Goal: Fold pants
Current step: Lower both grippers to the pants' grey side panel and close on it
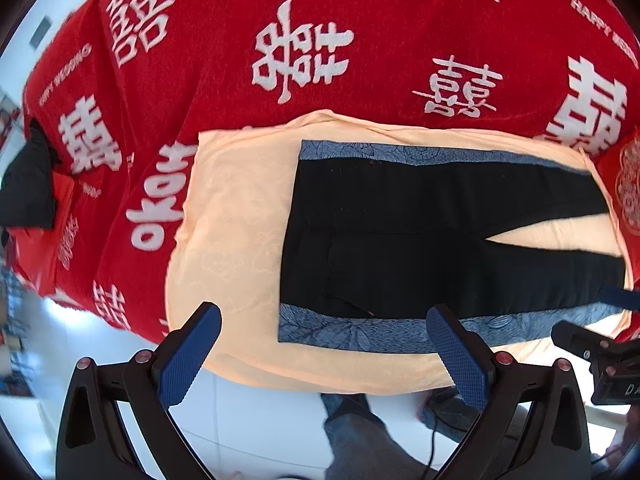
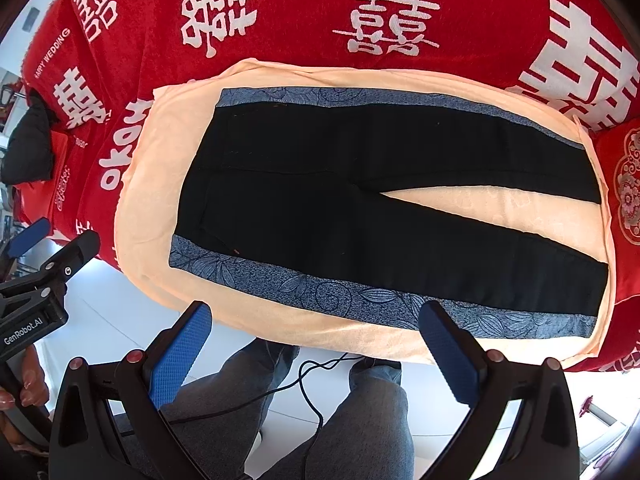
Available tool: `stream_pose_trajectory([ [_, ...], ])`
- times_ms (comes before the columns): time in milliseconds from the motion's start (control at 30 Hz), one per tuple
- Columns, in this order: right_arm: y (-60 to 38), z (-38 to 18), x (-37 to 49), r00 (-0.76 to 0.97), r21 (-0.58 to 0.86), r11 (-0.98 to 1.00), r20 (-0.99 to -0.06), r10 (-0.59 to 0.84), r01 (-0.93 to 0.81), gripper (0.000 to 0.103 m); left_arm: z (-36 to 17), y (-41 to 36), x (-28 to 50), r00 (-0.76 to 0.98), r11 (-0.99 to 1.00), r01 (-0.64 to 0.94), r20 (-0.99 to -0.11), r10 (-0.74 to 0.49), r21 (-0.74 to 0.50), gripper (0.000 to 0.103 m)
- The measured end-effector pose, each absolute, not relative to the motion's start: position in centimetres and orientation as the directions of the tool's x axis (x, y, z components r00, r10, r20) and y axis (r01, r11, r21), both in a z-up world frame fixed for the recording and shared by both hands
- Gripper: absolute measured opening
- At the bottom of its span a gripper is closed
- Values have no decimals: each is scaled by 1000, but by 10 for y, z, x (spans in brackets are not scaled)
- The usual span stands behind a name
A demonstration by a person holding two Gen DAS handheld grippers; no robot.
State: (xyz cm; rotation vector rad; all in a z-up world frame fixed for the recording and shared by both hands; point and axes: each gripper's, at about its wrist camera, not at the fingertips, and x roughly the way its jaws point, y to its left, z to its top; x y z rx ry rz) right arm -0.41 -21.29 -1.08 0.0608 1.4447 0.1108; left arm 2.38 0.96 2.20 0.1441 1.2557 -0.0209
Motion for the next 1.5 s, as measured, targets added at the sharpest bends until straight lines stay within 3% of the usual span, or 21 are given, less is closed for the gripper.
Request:
stream_pose_trajectory([
  [400,-265,-46,-32,41,336,942,-941,336,-9,103,-20,40,-14,222,969,-237,-975,-10,-63,103],
  [667,-220,-136,-40,10,611,773,-785,619,171,102,-104,73,-13,134,965,-232,-986,-96,-126,103],
  [733,-211,-166,-42,4,649,730,-748,664,216,93,-130,78,-12,133,961,-224,-982,-136,-163,103],
  [800,-206,-200,-44,5,668,692,-721,693,273,68,-159,80,-9,116,956,-214,-977,-179,-200,103],
  [867,-207,-228,-49,39,699,633,-681,731,334,65,-187,81,-5,100,943,-216,-967,-235,-252,103],
  [1100,-241,-284,-73,168,722,528,-648,743,447,65,-244,86,4,112,882,-287,-927,-358,-375,103],
  [1333,-311,-287,-88,337,767,402,-600,725,500,65,-240,69,15,150,855,-266,-896,-419,-444,103],
  [1500,-335,-280,-96,400,796,383,-578,711,469,65,-241,51,25,156,872,-240,-903,-400,-427,103],
])
